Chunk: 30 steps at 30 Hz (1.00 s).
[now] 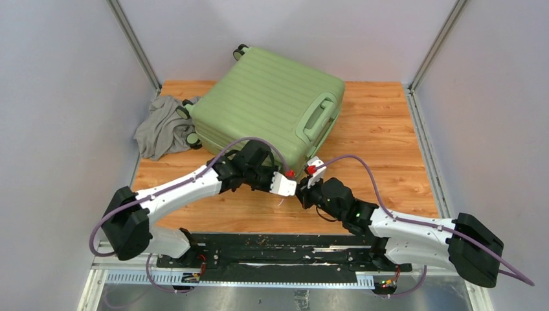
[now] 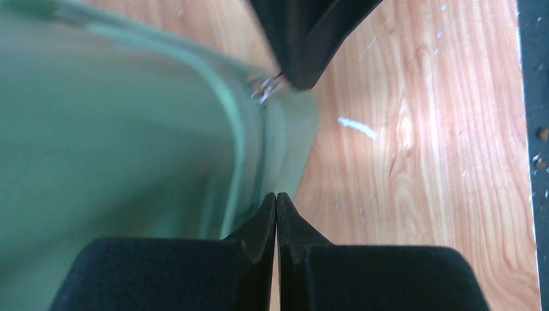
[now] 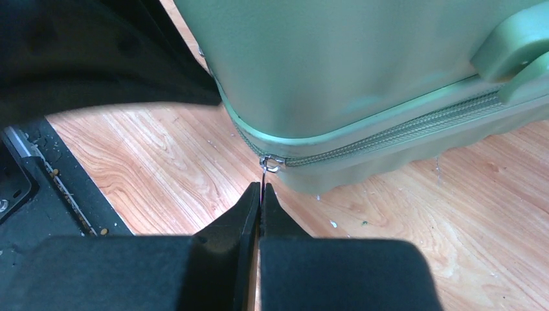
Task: Pack the luggage
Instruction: Zip the luggage at the center of the board, then move the luggage to the center of the board.
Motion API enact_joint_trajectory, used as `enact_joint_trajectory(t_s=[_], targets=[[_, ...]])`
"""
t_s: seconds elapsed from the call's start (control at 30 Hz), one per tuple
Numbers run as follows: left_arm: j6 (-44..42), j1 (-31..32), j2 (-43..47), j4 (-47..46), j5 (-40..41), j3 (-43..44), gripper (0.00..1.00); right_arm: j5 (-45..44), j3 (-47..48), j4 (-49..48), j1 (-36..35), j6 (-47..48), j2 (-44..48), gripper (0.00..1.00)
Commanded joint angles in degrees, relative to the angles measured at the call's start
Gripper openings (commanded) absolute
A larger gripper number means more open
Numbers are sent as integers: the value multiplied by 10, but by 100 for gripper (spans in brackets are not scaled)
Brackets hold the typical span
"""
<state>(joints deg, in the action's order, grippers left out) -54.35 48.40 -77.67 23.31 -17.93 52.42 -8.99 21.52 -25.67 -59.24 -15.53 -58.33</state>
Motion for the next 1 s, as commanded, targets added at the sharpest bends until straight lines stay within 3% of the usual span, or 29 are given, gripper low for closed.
enact_joint_trajectory(t_s=[0.0, 0.13, 0.3, 0.47, 0.67, 0.97], targets=[[-33, -60, 62, 158, 3, 63, 10, 30, 16, -48, -17, -21, 14, 0], [-38, -190, 71, 268, 4, 122, 47, 29, 14, -39, -17, -26, 17, 0], [-70, -379, 42, 304, -27, 211, 70, 17, 13, -26, -18, -25, 34, 0], [-118, -496, -17, 303, -34, 288, 77, 17, 9, -22, -17, -29, 41, 0], [-148, -560, -87, 275, -26, 354, 89, 13, 4, -19, -17, -30, 50, 0], [-174, -574, -56, 27, -4, 230, 97, 15, 5, -16, -17, -30, 55, 0]])
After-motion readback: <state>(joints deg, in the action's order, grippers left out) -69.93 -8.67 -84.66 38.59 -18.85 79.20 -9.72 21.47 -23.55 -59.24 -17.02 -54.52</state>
